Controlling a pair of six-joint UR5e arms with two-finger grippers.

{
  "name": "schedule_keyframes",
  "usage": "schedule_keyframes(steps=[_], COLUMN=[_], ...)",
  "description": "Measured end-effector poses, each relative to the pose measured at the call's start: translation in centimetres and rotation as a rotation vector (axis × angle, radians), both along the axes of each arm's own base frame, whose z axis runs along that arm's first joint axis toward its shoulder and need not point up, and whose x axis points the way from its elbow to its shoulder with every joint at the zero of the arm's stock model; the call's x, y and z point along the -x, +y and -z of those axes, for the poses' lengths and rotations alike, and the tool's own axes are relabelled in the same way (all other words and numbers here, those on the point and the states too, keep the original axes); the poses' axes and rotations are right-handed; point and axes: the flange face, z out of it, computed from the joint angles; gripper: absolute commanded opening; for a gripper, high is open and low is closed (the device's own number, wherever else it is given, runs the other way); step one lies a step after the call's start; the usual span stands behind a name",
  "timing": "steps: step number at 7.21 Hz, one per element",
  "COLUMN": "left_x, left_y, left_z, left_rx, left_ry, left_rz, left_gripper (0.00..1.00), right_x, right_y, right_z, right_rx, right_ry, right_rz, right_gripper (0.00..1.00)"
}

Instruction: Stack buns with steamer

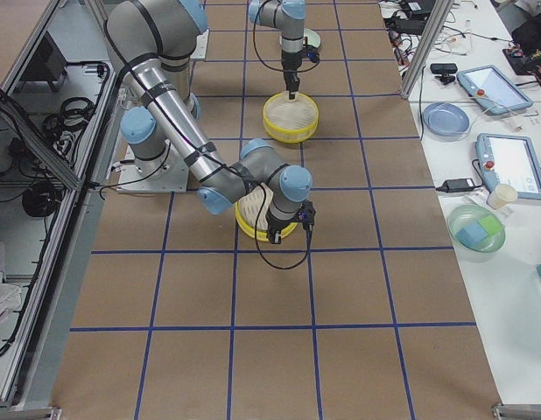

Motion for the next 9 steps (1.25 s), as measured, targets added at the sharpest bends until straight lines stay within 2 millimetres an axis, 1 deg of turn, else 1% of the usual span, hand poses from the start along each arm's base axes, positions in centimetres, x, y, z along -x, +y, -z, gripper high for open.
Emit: schedule_keyframes(steps=[2,3,4,5,6,7,8,9], left_x=[0.0,-0.1,-0.1,-0.2,-0.8,-3.2,-6.8,-10.6], left_y=[0.1,0.1,0.2,0.3,-0.1,-1.6,-3.4,-4.4], left_z=[0.1,0.2,0.4,0.1,-1.0,-2.7,-4.5,-6.2], left_rx=[-0.002,-0.005,-0.008,-0.002,0.022,0.057,0.073,0.066], left_ry=[-0.001,-0.003,-0.005,-0.005,-0.001,0.002,-0.003,-0.032], left_rz=[-0.002,-0.003,-0.002,0.004,0.037,0.072,0.088,0.121], left_gripper=[0.94,0.95,0.97,1.0,1.0,1.0,1.0,1.0], right_x=[-0.9,-1.9,-3.9,-6.5,-9.2,-12.4,-15.9,-20.1], right_y=[-0.3,-1.1,-2.8,-4.8,-6.5,-7.8,-8.9,-9.8], right_z=[-3.7,-5.4,-7.9,-10.5,-11.9,-12.5,-12.7,-12.6], right_rx=[0.048,0.068,0.071,0.068,0.07,0.071,0.066,0.059], right_ry=[0.033,0.038,0.038,0.039,0.045,0.051,0.056,0.061], right_rz=[-0.009,-0.025,-0.057,-0.096,-0.123,-0.123,-0.105,-0.069], right_gripper=[0.0,0.0,0.0,0.01,0.01,0.01,0.01,0.01])
